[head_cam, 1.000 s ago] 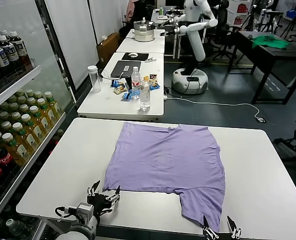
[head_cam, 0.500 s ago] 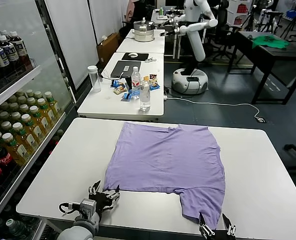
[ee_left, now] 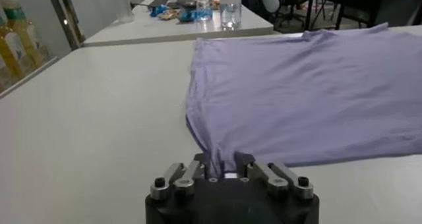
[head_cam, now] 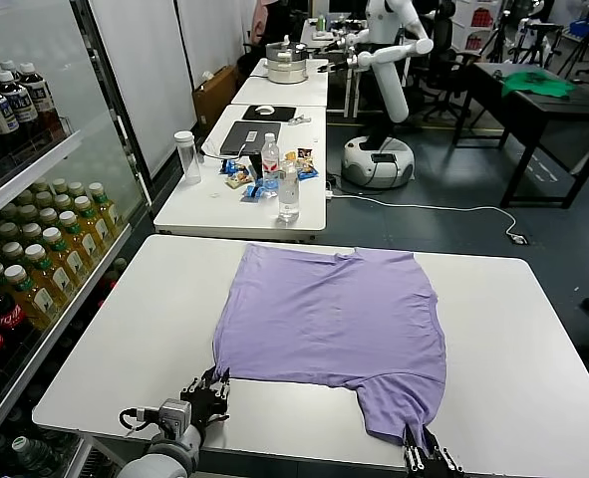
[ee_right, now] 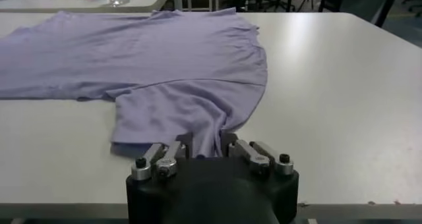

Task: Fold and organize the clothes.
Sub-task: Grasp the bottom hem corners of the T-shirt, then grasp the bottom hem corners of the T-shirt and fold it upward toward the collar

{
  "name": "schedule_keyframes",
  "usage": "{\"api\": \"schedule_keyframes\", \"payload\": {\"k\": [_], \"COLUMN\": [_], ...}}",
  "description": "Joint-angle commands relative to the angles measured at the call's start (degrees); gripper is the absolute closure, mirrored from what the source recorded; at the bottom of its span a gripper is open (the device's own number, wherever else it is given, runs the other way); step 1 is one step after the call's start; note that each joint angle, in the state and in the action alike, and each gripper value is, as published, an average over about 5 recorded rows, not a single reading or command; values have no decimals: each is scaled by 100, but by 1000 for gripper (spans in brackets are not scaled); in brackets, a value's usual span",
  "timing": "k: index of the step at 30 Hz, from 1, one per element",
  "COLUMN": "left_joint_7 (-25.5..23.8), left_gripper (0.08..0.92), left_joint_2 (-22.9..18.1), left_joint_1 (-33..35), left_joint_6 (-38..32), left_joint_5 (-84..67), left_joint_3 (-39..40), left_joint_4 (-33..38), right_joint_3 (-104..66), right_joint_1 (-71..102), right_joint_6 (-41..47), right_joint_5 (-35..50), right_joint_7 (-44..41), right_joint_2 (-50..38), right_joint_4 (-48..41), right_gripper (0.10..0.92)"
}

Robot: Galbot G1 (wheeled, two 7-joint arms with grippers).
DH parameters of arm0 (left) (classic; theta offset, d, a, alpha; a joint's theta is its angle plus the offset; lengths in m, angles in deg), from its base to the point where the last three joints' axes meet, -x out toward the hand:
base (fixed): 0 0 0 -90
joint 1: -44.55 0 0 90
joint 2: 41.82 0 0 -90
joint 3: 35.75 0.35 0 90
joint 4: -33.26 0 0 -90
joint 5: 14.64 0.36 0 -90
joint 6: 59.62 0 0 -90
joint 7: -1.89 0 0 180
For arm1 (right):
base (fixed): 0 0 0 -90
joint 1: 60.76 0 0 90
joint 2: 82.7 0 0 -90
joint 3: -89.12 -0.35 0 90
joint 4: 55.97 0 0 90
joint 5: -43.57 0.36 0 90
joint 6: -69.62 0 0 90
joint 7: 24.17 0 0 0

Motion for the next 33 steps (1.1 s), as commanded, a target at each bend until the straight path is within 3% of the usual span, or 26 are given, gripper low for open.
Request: {"api": "schedule_keyframes", "payload": {"k": [1,5,10,25,33], "left_joint_7": [18,12,-20,-197,-159], "left_gripper": [829,902,909,909,909], "left_joint_2": [58,186,388,845,1225], "left_joint_1": [223,317,216,-1005,-325], "left_joint_6": [-193,-314,-330,-279,-269], "left_joint_5": [-161,-223,-380,-572,-640], "left_joint_3": [-125,-234,-318,18,-214], "left_joint_4": [571,990,1210,280,845], "right_joint_3": [-141,-428,-807,-1129,-1343], "right_joint_1": [105,222,144,-1884,-868], "right_joint_6": [-245,-319,-305,640,726], "right_joint_5": [-11,34,209,1053,934], "right_joint_7": [-56,-93,-93,59,-87], "right_joint_2": [-45,-165,-324,-1000,-1065], "right_joint_4": [374,818,1174,205,769], "right_gripper": [883,902,902,902,902]}}
